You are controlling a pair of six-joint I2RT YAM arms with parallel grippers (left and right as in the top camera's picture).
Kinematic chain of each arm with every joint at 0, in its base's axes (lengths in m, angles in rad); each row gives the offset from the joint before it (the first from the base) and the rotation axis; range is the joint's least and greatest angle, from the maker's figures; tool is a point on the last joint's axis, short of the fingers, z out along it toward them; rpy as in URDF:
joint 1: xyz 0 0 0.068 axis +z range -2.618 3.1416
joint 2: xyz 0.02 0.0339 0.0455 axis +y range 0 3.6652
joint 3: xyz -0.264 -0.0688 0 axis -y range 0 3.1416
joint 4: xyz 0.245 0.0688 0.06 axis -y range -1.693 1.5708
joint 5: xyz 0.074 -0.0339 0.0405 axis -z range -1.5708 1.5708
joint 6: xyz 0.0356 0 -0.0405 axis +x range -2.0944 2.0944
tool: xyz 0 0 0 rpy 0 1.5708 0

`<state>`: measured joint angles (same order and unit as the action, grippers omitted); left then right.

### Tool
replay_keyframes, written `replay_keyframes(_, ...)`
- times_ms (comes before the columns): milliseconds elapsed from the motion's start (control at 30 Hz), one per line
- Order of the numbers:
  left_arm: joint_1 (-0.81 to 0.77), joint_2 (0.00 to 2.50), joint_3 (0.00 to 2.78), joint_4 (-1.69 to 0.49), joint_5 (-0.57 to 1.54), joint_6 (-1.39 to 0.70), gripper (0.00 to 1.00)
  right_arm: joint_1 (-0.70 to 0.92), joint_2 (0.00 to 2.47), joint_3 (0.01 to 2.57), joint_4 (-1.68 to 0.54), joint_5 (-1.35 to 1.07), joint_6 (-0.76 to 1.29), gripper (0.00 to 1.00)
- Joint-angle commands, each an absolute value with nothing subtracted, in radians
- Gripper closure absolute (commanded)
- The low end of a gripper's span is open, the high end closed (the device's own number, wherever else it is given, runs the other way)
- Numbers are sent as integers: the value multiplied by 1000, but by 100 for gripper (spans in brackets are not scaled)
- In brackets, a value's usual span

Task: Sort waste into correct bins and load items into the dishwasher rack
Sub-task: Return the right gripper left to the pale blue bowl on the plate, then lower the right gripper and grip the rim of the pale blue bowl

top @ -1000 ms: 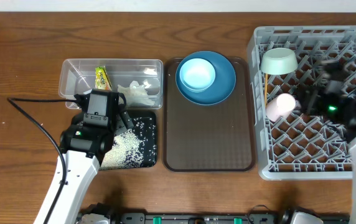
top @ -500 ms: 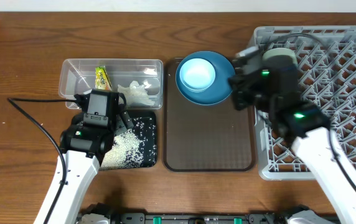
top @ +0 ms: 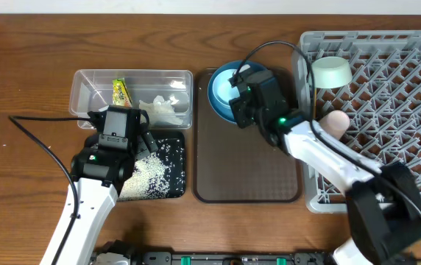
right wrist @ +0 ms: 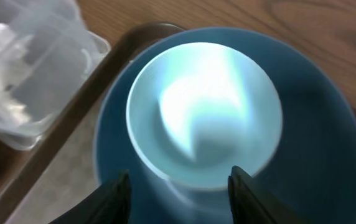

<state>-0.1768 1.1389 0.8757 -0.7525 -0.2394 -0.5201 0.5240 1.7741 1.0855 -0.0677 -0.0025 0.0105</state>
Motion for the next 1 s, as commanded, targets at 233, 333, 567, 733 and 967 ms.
replay_keyframes(233, -171, 1143, 881, -754, -256, -514, 2, 546, 1844, 1098, -18, 19, -2, 56)
replay_keyframes(333, -171, 1143, 881, -754, -256, -514, 2, 550, 1848, 1098, -19, 19, -8, 55)
replay_keyframes(567, -171, 1143, 881, -754, -256, -514, 2, 551, 1848, 1098, -37, 19, -8, 56)
replay_keyframes(733, -171, 1143, 881, -754, -256, -514, 2, 551, 1848, 1098, -57, 19, -8, 56)
replay_keyframes(967, -171, 1143, 881, -754, -256, -514, 2, 551, 1848, 1098, -107, 19, -21, 56)
